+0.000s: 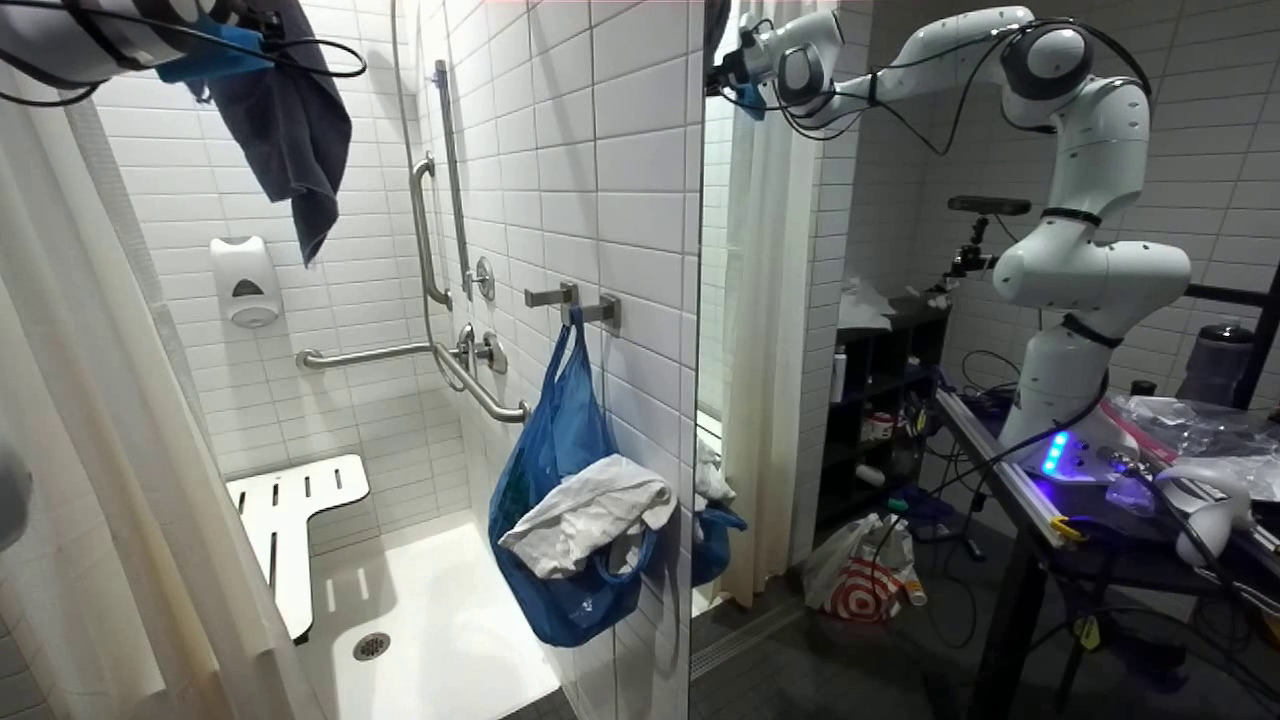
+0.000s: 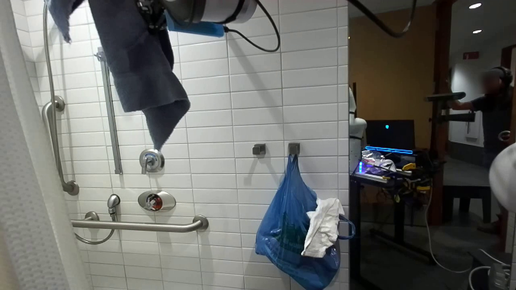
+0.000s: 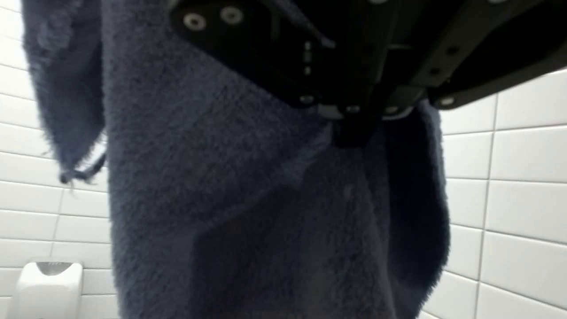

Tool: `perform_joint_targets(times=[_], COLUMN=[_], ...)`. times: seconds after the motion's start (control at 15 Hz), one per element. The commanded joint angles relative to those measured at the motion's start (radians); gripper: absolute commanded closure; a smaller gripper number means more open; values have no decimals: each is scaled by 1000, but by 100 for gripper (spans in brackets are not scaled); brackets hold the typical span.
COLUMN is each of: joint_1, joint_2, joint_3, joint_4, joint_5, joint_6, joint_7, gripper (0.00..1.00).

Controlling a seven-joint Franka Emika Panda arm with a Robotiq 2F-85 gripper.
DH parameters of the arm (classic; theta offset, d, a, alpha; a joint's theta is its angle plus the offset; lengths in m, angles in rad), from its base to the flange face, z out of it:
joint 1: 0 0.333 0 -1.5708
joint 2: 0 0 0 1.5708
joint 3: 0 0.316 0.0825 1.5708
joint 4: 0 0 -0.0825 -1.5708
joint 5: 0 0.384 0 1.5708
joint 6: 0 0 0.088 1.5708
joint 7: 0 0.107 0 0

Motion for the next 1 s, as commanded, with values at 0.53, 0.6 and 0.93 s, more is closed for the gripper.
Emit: perform_joint_targets(times=[0.53,0.6,0.93], joint_1=[111,114,155], joint_2=[-61,-69,-165], joint_3=[-315,-326,-448], joint_4=[-89,-97,-133], joint_5=[160,167,208], joint_6=[-10,-1,23], joint_7=[137,152,310], gripper=[100,100,100])
